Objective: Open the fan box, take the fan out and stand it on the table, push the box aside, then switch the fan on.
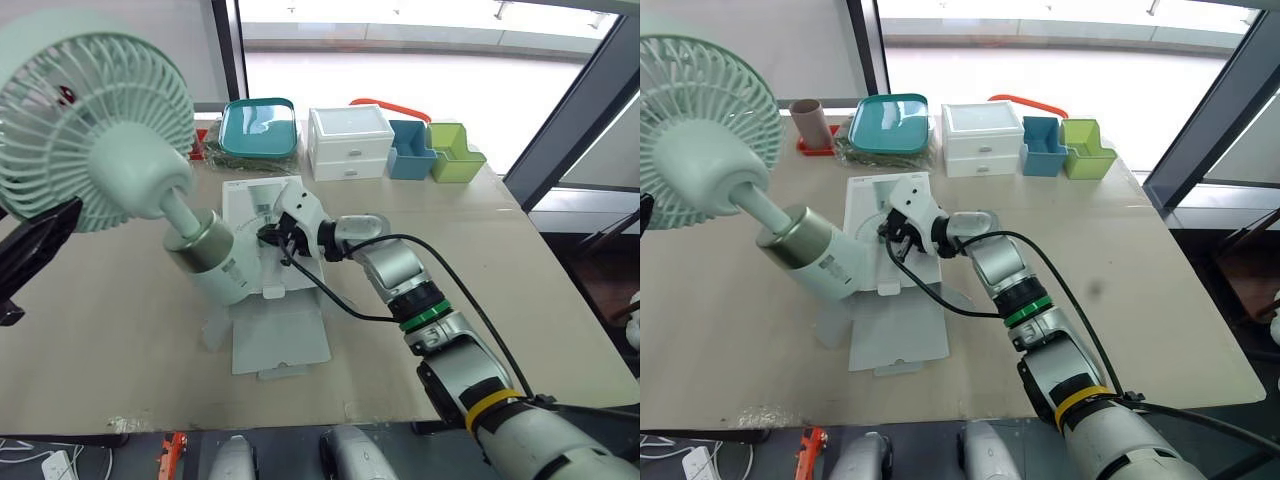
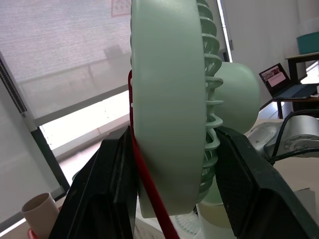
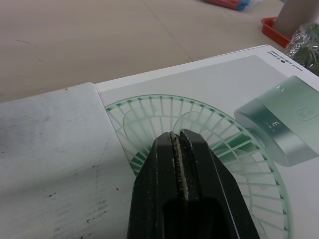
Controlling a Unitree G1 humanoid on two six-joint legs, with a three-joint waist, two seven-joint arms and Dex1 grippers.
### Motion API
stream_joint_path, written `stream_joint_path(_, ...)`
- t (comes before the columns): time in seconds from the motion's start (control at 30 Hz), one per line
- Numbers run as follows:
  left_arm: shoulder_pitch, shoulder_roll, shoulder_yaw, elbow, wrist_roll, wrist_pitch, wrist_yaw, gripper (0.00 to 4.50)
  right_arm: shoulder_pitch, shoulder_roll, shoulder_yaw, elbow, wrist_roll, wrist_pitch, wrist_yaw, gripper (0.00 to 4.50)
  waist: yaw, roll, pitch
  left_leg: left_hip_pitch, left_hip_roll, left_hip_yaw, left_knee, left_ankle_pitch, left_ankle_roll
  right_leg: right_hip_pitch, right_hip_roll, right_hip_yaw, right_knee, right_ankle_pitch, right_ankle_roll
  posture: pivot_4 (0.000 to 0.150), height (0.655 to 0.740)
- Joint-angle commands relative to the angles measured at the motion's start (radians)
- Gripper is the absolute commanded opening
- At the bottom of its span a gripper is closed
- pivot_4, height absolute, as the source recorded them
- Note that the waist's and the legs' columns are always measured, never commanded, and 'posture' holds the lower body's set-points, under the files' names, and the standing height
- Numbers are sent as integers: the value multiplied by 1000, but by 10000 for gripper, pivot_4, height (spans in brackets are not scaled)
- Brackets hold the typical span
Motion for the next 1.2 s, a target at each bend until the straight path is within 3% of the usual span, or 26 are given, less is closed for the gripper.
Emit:
stream_joint_path(0.03, -32, -2, 46, 42, 63, -28, 44, 19378, -4, 4, -5, 23, -12, 17, -17, 0, 0, 0, 0, 0, 0, 0, 0, 0, 0, 0, 0, 0, 0, 0, 0, 1500, 7400)
stream_joint_path(0.63, -6, -266, -165, 51, 451, -72, 253, 19378, -3, -24, -21, 7, -6, 30, -16, 0, 3, -5, -1, -1, -1, 0, 0, 0, 0, 0, -1, 0, 0, 0, 0, 1500, 7400)
stream_joint_path(0.77, 7, -265, -217, 53, 551, -34, 298, 19378, -4, -24, -23, 2, -3, 21, -16, 0, 3, -7, -1, -1, -1, 0, 0, 0, 0, 0, -1, 0, 0, 0, 0, 1500, 7400)
stream_joint_path(1.2, -50, -278, -287, 99, 612, 11, 369, 19378, 84, -39, -58, -250, 178, 1, 183, 0, 5, -6, 0, -6, -1, -2, -1, -1, -2, -3, -3, -3, -1, 0, 1, 1500, 7400)
